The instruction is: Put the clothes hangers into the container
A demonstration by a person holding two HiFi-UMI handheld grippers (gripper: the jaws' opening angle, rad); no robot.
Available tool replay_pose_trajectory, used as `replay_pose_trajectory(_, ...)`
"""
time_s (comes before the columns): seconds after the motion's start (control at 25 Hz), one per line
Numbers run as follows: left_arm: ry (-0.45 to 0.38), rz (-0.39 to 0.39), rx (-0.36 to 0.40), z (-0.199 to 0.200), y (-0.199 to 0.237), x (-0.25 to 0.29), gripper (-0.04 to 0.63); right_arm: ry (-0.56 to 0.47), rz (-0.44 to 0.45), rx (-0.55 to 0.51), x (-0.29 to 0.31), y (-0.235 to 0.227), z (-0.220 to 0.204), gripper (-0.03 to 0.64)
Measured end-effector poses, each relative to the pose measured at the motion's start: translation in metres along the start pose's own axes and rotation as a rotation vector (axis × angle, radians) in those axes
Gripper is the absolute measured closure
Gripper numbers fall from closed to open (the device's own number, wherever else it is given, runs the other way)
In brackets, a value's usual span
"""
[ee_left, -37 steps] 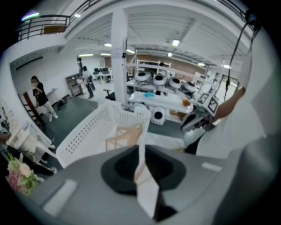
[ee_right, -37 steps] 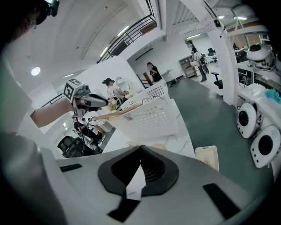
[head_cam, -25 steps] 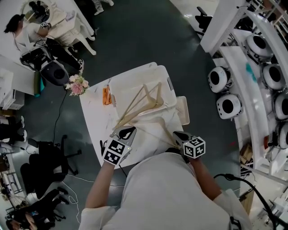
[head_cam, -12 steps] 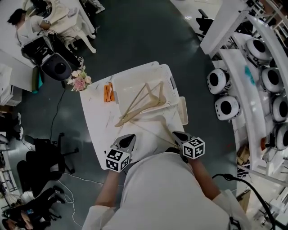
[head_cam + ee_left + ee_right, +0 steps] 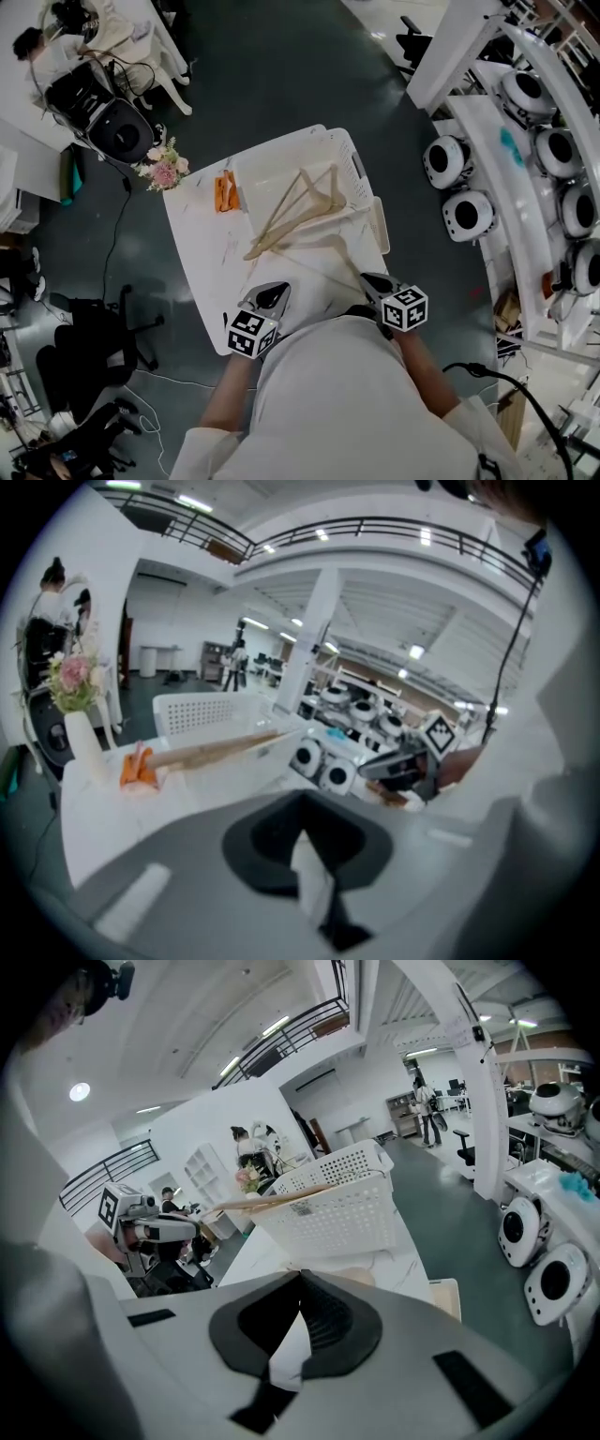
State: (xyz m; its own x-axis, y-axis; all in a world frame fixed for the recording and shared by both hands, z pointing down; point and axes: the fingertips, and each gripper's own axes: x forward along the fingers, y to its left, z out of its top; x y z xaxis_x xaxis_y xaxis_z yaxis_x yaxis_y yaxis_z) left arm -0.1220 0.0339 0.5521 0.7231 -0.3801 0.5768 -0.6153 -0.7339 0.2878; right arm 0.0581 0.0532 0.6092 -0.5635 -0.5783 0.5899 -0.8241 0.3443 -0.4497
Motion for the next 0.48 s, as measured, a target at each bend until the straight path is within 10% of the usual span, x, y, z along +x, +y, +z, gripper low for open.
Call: replay_pose_trajectory(0.48, 0.076, -0.045, 0.018, -0.038, -0.016, 0.008, 0.592, -0.017, -0.092, 0.019, -0.026, 0.007, -0.031, 0.614)
